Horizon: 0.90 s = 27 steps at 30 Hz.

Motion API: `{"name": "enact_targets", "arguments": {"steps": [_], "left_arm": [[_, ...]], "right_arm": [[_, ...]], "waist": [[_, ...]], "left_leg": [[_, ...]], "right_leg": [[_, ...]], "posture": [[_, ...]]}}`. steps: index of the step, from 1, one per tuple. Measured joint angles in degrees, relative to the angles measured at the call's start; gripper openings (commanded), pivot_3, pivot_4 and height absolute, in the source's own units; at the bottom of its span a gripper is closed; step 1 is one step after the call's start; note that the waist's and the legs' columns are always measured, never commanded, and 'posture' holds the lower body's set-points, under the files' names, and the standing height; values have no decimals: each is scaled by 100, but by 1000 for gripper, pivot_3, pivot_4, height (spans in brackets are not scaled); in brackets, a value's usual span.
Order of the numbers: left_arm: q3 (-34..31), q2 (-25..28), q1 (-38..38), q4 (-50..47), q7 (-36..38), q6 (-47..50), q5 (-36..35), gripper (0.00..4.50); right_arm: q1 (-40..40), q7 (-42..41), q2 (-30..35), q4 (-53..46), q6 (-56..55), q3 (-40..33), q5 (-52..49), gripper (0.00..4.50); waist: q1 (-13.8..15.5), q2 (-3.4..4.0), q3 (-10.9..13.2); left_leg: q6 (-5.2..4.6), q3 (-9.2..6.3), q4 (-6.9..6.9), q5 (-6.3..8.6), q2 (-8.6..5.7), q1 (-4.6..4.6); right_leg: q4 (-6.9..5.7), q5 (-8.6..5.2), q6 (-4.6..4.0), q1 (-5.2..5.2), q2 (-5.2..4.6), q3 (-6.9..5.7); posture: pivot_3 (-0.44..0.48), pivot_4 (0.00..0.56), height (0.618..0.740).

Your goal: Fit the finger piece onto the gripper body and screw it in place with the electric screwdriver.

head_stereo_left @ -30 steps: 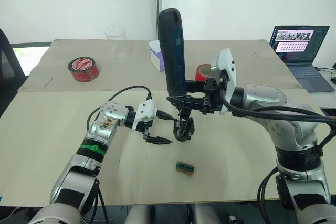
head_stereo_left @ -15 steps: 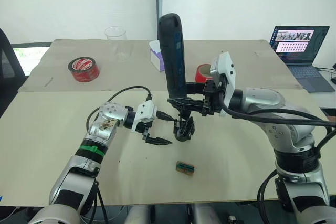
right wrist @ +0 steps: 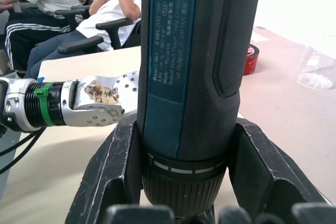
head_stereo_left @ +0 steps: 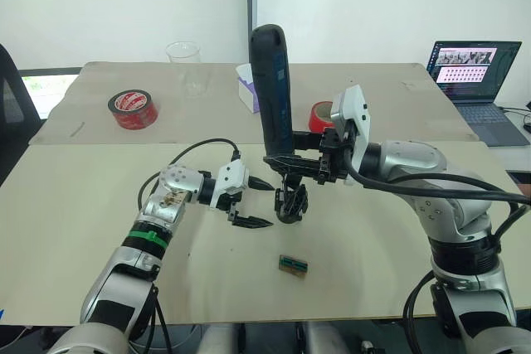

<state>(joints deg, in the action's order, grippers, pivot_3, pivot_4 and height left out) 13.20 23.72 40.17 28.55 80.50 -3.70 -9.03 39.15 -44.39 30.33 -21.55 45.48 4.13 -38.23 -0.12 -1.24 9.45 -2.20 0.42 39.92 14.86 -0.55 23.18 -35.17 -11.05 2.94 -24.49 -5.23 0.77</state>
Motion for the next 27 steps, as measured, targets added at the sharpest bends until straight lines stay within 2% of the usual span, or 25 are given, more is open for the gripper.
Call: {"name": "enact_targets", "arguments": {"steps": [7,14,19,27], "left_arm": [[100,-210,0,128,-133,-53,122,4500],[164,-661,12,653,-621,-216,331,4500],[136,-830,123,1101,-703,-446,339,2310],[130,-903,245,1525,-642,-850,369,2275]], "right_arm": [[-113,-11,-43,-47,-181,0,100,1888],[-368,-176,-41,-185,-613,17,257,1888],[-645,-488,-20,-276,-1237,78,461,1888],[-786,-1006,-2,48,-1837,96,586,1888]], "waist": [[0,0,0],[12,-1,0],[11,-1,0],[19,-4,-6]], "left_leg": [[0,0,0,0,0,-3],[0,-2,0,0,-3,-4],[0,-2,0,0,-4,-10],[0,-2,0,0,-5,-32]], "right_leg": [[-1,0,0,3,1,0],[2,0,1,7,1,-1],[1,0,1,11,1,-1],[3,0,1,33,-1,-1]], "posture": [[0,150,740],[0,150,740],[0,150,740],[0,150,740]]}}
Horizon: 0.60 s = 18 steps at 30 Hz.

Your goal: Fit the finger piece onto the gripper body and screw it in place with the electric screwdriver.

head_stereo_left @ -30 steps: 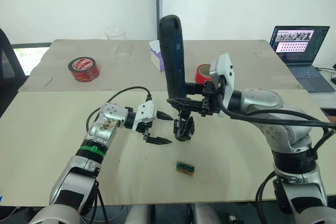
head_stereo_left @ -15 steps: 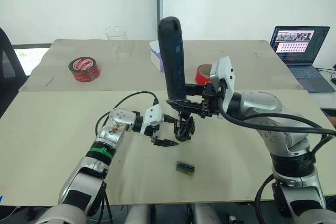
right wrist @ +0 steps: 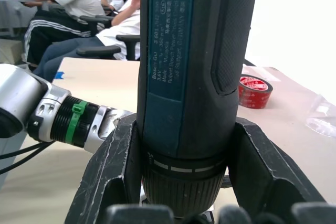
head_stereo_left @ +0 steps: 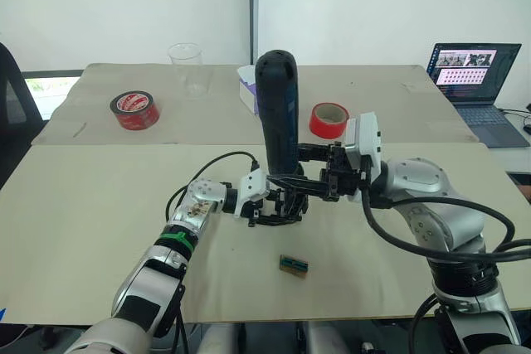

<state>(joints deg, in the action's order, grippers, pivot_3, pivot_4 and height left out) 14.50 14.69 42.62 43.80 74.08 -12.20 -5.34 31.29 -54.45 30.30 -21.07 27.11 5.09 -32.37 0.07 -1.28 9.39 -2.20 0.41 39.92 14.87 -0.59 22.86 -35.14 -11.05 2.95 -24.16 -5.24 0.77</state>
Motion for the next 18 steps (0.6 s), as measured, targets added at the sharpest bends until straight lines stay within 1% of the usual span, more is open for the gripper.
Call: {"name": "enact_targets", "arguments": {"steps": [4,7,14,18], "left_arm": [[0,5,52,89,46,-16,5,2275],[6,1,94,130,54,-16,44,2275],[9,-14,130,181,74,-19,77,2275],[8,-12,131,181,75,-19,77,2275]], "right_arm": [[263,-198,5,462,-137,126,59,1888],[438,-197,1,683,-72,174,37,1888],[395,-519,132,826,-252,238,13,1888],[389,-506,132,828,-277,250,6,1888]], "waist": [[-7,1,-5],[-5,-1,-9],[0,-2,-16],[0,-2,-16]], "left_leg": [[0,0,-1,0,1,-3],[0,-1,0,0,3,-5],[0,-2,-1,0,3,-11],[0,-2,-1,0,4,-11]], "right_leg": [[-2,0,0,0,2,0],[-2,0,-1,4,2,0],[-2,0,-1,10,2,0],[-3,0,-1,9,1,1]], "posture": [[0,150,740],[0,150,740],[0,150,740],[0,150,740]]}}
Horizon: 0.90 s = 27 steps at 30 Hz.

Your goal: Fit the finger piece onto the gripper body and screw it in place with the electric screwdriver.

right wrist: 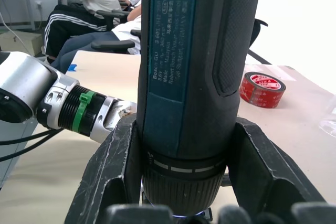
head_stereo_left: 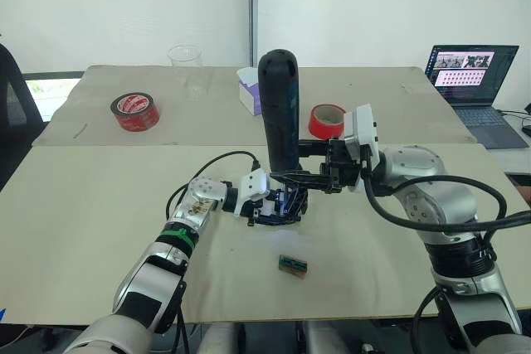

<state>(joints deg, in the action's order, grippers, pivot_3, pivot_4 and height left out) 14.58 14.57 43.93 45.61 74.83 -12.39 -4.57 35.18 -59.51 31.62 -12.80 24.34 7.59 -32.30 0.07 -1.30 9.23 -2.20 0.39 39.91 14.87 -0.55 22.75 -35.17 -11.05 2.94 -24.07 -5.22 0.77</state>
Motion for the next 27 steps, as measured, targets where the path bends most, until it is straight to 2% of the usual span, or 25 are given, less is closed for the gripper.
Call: {"name": "enact_targets", "arguments": {"steps": [9,20,27], "left_arm": [[2,12,34,14,10,0,16,2275],[2,12,34,13,7,0,19,2275],[4,20,34,-15,46,-32,17,2275]], "right_arm": [[77,330,-81,-215,481,-1,-102,1888],[137,354,-81,-202,633,-39,-123,1888],[252,747,-74,-253,1651,-452,-685,1888]], "waist": [[-1,0,0],[-3,0,0],[0,0,1]], "left_leg": [[0,0,-1,0,2,3],[0,0,-1,0,2,4],[0,-2,-6,0,4,17]], "right_leg": [[0,0,-1,-5,0,0],[0,0,-1,-5,1,0],[3,2,-3,-19,-1,-1]], "posture": [[0,150,740],[0,150,740],[0,150,740]]}}
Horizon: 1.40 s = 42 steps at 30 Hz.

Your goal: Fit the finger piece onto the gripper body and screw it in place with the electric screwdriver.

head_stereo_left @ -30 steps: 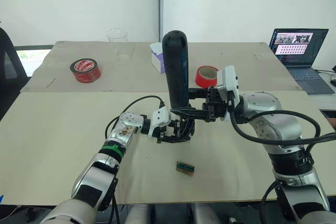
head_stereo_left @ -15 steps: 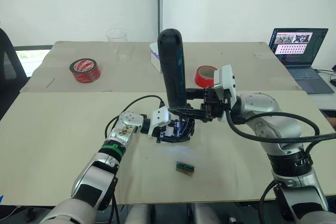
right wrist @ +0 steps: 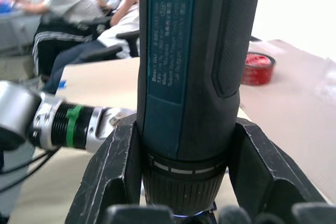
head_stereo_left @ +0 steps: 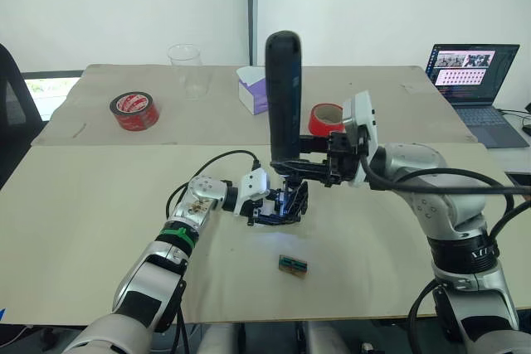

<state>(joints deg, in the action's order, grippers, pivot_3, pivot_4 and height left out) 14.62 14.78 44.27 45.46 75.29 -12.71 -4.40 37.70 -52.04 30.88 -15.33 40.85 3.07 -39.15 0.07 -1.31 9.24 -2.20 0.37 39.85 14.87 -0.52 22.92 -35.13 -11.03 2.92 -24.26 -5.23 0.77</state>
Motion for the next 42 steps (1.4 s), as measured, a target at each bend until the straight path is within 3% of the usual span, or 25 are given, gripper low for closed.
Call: {"name": "enact_targets", "arguments": {"steps": [21,25,30,37,42], "left_arm": [[-4,16,4,12,15,-111,26,2275],[-3,12,4,13,18,-141,26,2275],[-8,8,36,35,-25,-121,28,2275],[-13,12,36,35,-39,-119,27,2275],[-38,28,37,36,-70,-113,27,2275]], "right_arm": [[-158,81,-91,9,-10,-270,-152,1887],[-162,382,-215,-277,223,-242,-171,1887],[-360,261,-235,-372,226,176,-67,1887],[-374,245,-177,-329,21,146,144,1887],[-38,358,-317,-195,-4,41,78,1887]], "waist": [[-5,0,1],[-3,0,2],[-7,0,6],[-6,0,6],[-20,1,9]], "left_leg": [[-1,0,-1,0,-1,2],[-1,0,0,0,-1,11],[0,0,3,0,-3,18],[0,0,3,0,-4,18],[0,-1,4,0,-4,20]], "right_leg": [[0,0,0,-1,1,-1],[0,0,1,-8,0,-1],[-1,1,2,-12,-1,-2],[1,1,3,-13,0,-2],[-3,2,2,-17,0,-2]], "posture": [[0,150,740],[0,150,740],[0,150,740],[0,150,740],[0,150,740]]}}
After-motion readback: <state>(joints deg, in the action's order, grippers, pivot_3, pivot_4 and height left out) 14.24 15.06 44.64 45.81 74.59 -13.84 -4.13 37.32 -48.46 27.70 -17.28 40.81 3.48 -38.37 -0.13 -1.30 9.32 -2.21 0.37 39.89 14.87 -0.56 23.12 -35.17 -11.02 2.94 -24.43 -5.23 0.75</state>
